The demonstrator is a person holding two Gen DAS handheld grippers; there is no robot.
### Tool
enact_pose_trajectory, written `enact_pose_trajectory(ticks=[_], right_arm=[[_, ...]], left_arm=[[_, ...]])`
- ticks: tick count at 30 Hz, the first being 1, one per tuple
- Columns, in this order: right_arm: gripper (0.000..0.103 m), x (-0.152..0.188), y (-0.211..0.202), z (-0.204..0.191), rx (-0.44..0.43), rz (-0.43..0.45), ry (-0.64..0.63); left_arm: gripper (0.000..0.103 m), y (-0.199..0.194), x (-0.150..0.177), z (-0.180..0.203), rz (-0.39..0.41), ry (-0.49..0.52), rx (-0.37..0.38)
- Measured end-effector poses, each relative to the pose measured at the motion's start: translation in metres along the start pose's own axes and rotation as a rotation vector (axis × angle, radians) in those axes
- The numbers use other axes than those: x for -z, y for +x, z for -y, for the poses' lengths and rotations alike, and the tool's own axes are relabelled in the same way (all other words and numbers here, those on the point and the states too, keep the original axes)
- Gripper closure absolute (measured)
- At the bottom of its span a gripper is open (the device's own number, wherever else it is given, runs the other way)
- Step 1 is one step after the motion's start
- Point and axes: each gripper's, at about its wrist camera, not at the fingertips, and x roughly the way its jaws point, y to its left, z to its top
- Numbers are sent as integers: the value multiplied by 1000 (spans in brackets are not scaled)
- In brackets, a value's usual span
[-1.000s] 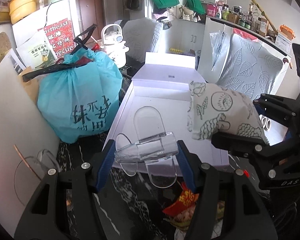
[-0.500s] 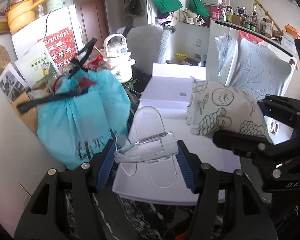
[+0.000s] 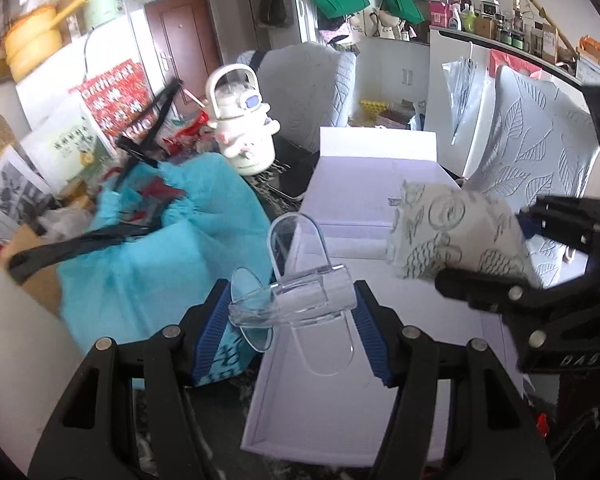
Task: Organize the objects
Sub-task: 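Lower the white pouch into the white box and open the right gripper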
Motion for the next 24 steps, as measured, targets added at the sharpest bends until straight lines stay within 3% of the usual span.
enact_pose_trajectory(ticks=[5, 9, 14, 24], right_arm=[[43, 6, 21, 14, 16, -55, 36], [43, 15, 37, 19, 21, -107, 53], [43, 22, 51, 19, 53, -155, 35], [41, 25, 62, 29, 68, -230, 78]], left_arm=[[44, 24, 6, 6, -41, 38, 9], [44, 40, 11, 8, -83, 16, 61], [44, 55, 20, 19, -117, 38, 45], [44, 69, 23, 10, -153, -34, 93]])
